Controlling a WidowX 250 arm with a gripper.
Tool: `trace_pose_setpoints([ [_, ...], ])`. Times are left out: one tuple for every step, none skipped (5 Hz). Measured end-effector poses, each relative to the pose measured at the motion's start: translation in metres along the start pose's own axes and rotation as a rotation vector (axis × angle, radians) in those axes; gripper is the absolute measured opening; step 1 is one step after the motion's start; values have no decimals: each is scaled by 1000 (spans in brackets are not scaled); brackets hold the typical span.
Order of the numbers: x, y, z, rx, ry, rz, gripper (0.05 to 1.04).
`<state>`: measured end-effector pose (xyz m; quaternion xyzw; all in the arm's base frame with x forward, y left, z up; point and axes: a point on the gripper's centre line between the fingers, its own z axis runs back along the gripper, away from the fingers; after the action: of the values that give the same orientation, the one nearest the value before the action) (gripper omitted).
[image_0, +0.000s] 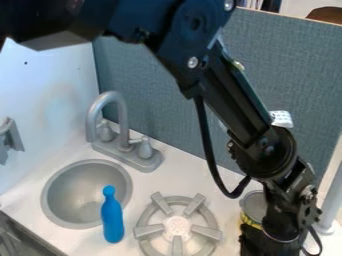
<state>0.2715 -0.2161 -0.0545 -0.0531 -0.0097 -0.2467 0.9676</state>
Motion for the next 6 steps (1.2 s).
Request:
trace_pose_setpoints([
  [4,-2,1,-9,-23,-18,996],
  [22,4,11,42,-60,16,996],
  [32,5,13,87,-46,33,996],
  [34,2,11,100,-24,41,996],
  [37,2,-3,107,24,54,996],
  [39,3,-17,114,58,63,996],
])
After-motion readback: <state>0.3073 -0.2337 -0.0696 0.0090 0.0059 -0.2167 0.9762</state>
